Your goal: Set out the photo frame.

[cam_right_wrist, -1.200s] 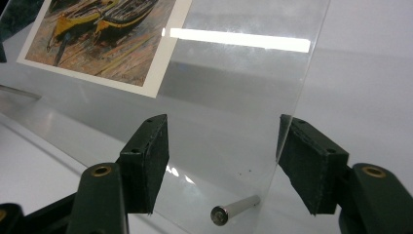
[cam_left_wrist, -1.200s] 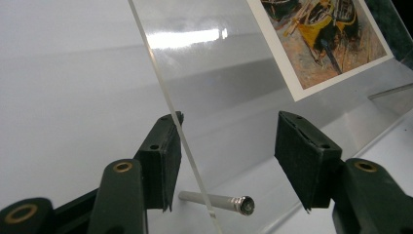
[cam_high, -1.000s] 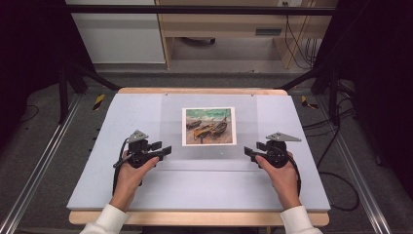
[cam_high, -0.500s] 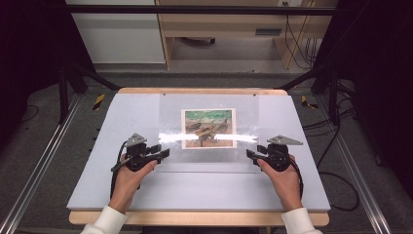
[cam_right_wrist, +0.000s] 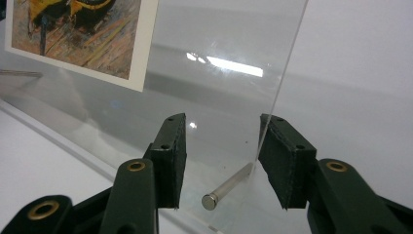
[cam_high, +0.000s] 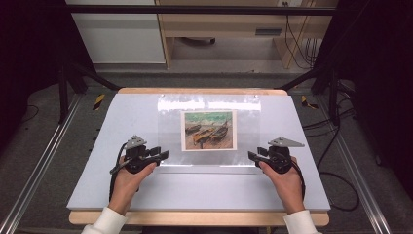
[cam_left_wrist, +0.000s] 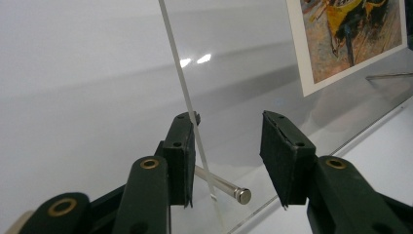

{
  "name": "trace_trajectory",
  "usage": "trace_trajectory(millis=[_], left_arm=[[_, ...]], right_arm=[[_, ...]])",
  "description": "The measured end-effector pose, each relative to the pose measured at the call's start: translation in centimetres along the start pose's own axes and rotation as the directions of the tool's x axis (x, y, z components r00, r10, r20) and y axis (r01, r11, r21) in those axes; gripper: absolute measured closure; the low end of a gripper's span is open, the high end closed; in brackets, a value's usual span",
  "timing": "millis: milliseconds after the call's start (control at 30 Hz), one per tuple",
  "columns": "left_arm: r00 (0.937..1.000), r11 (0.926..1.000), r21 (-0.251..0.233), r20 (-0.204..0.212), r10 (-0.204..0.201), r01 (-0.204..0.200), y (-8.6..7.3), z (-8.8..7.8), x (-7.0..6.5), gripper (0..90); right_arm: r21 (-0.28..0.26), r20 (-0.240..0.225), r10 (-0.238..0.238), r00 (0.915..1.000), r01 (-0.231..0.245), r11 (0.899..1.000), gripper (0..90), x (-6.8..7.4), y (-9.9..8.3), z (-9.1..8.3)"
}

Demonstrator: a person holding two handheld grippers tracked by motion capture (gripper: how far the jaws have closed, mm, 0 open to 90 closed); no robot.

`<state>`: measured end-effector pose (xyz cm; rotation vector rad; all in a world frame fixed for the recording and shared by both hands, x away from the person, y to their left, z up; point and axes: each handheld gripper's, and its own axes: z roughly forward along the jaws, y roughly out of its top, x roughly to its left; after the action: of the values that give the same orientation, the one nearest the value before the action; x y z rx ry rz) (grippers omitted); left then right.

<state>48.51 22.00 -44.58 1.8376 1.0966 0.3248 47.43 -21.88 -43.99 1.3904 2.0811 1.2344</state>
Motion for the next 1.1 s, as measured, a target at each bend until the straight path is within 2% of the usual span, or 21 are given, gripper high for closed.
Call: trace_trajectory(millis=[467,1100], left_arm=[[0.9994,0.9994,0.018,-0.017,0.03,-0.029,-0.5,-0.5,-0.5,60.6],[0.9988,0.9992,0.019,-0.033,0.036,-0.035,-1.3,-0.9,-1.0,63.9]], right_arm=[[0.008,0.008,-0.022,0.9997,0.022,1.0,59.8,0.2,-0.6,-0.6],[0.02,0.015,-0.042,0.999,0.042,0.999,64.4,0.5,-1.3,-1.2]])
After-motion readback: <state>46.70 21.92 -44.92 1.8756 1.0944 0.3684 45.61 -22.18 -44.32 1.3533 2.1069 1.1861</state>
